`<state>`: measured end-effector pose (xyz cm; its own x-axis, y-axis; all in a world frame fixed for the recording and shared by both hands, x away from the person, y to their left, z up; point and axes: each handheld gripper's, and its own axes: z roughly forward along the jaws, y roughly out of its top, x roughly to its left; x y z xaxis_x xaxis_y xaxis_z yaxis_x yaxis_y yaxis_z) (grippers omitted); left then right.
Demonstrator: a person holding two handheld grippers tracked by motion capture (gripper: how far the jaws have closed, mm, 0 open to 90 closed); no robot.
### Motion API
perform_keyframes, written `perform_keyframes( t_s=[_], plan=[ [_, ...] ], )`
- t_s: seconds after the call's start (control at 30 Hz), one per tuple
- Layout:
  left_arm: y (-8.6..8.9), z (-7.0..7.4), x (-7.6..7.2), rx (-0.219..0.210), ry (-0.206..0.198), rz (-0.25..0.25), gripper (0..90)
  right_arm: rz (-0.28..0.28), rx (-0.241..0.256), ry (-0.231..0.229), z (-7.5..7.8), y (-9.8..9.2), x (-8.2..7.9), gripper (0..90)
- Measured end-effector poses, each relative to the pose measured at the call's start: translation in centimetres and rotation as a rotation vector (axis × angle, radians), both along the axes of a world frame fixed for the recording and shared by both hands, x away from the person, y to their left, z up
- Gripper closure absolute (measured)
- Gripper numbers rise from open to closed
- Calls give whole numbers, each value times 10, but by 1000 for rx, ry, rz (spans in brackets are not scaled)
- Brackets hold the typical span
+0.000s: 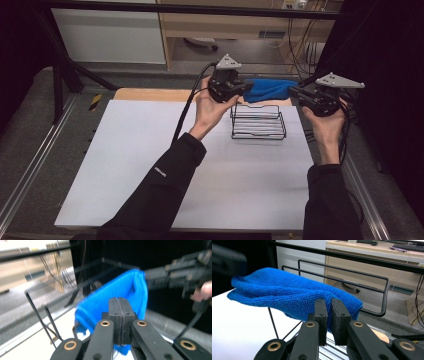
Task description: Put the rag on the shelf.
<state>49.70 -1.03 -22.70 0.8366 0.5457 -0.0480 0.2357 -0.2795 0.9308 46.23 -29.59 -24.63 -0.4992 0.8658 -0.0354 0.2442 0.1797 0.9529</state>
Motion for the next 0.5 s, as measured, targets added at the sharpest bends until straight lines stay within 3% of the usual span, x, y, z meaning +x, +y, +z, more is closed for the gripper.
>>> perform_keyframes(
  t_s=[0.1, 0.3, 0.5],
  plan=[
    [-4, -9, 1, 38, 30, -14, 898, 3, 4, -3, -1, -1, -1, 828],
    [-8, -20, 3, 77, 27, -7, 899, 16, 35, -20, -1, -2, -5, 721],
    [-13, -26, 5, 104, 20, 0, 899, 34, 51, -73, 13, 5, -14, 604]
  ],
)
